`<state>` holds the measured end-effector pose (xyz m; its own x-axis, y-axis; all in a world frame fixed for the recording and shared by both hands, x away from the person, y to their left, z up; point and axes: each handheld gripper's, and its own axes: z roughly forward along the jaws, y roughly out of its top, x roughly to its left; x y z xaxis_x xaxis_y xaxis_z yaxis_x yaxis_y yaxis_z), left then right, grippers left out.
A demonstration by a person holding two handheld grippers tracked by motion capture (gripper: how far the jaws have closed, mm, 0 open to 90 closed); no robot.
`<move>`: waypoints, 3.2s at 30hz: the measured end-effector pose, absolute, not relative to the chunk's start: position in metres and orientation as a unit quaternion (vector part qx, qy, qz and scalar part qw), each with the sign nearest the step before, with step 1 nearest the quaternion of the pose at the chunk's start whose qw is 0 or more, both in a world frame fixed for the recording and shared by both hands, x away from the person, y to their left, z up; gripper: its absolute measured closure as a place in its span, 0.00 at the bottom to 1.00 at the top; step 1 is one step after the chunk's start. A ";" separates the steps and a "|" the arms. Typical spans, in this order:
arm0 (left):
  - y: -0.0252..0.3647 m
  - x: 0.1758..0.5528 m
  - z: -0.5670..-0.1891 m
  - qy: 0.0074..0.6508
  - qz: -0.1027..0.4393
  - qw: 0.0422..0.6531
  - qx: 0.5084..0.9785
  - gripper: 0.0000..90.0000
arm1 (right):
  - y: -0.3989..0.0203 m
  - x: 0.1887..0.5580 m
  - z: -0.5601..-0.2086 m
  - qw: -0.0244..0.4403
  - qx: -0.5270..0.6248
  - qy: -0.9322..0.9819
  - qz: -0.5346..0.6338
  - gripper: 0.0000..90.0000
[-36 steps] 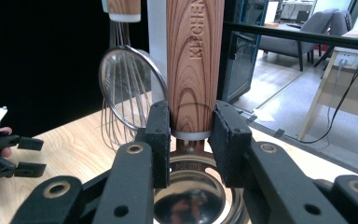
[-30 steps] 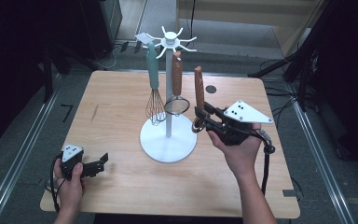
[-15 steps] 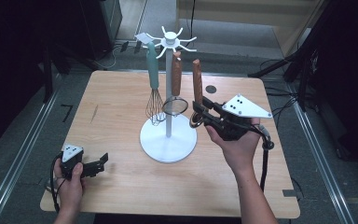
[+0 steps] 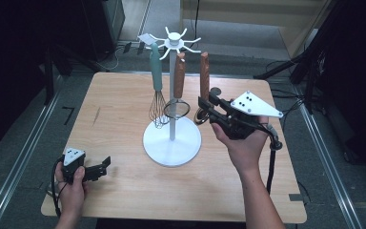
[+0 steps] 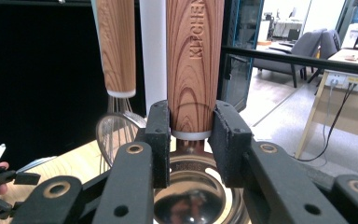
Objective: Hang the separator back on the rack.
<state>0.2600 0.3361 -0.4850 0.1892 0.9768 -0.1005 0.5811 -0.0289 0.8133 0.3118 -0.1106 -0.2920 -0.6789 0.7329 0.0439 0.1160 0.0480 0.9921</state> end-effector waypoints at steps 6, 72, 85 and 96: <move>0.336 0.260 -0.485 0.582 0.259 0.382 0.670 0.00 | -0.110 0.313 -0.286 0.251 0.309 0.677 0.619 0.80; 0.336 0.260 -0.485 0.582 0.259 0.382 0.670 0.00 | -0.123 0.311 -0.338 0.267 0.369 0.683 0.571 0.28; 0.335 0.260 -0.485 0.583 0.259 0.382 0.669 0.00 | -0.136 0.306 -0.381 0.263 0.399 0.687 0.547 0.30; 0.336 0.260 -0.485 0.582 0.258 0.380 0.671 0.00 | -0.155 0.300 -0.417 0.262 0.427 0.685 0.529 0.30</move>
<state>0.2596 0.3357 -0.4846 0.1884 0.9774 -0.0959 0.5846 -0.0331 0.8106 0.2997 -0.1548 -0.4170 -0.4980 0.8622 0.0931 0.3087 0.0760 0.9481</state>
